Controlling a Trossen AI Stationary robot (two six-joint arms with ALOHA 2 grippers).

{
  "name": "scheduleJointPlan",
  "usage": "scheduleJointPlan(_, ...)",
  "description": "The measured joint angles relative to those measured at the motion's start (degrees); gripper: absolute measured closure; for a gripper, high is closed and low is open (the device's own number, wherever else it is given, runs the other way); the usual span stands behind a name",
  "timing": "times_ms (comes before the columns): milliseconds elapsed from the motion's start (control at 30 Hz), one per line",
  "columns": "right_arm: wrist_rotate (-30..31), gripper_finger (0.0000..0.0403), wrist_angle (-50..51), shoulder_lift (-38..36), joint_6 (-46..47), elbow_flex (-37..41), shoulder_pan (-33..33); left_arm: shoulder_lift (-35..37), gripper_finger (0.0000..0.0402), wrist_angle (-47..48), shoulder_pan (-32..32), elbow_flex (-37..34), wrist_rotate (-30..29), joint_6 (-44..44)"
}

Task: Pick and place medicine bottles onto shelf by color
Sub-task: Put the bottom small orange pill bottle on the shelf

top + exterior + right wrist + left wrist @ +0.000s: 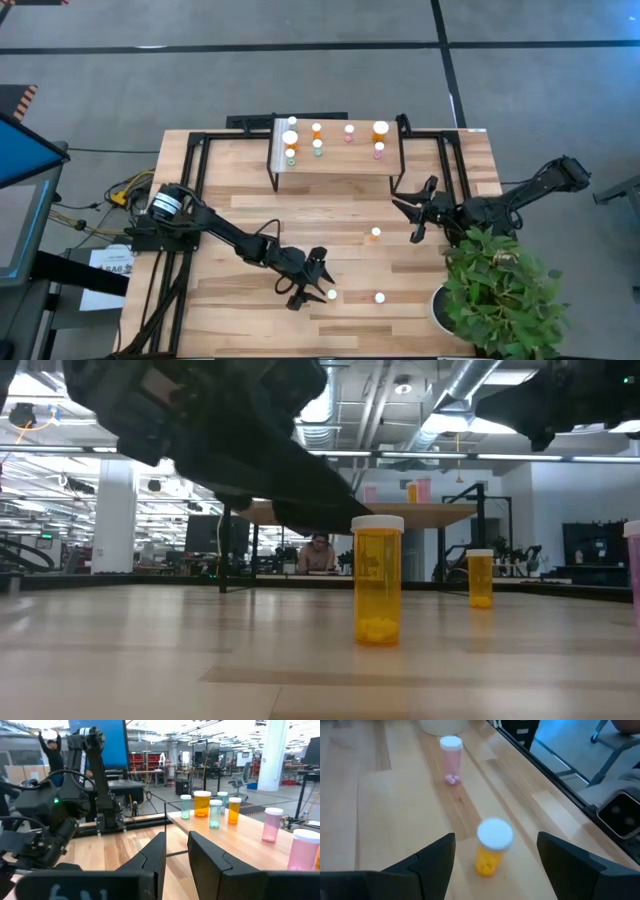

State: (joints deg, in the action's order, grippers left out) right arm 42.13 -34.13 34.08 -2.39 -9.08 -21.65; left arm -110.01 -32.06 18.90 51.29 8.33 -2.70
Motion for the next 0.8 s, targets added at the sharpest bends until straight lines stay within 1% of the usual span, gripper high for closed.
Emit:
scheduleJointPlan(133,0.6,0.0301,0.4,-0.5,-1.3,0.0,-1.5,-0.9,0.0134,0.7,0.0,1.3,0.2,0.0)
scheduleJointPlan(267,3.3,0.0301,1.3,-3.7,-4.9,0.0,-3.6,-0.8,0.0134,2.0,0.2,1.4,0.2,-0.3)
scheduleJointPlan(400,5.6,0.0301,4.5,-7.4,-6.1,0.0,-5.1,-0.8,0.0134,3.1,0.6,1.4,-0.3,-1.0)
scheduleJointPlan(533,5.7,0.0301,9.7,-10.2,-4.4,0.0,-4.6,-0.8,0.0134,3.5,1.2,1.4,-1.2,-1.0)
scheduleJointPlan(667,5.7,0.0301,13.3,-10.5,-1.1,0.0,-2.8,-0.8,0.0134,4.1,1.7,1.4,-3.1,-1.0)
scheduleJointPlan(800,4.2,0.0301,14.0,-10.5,0.0,0.0,-1.6,-1.2,0.0134,0.2,1.8,1.5,-4.6,-1.0)
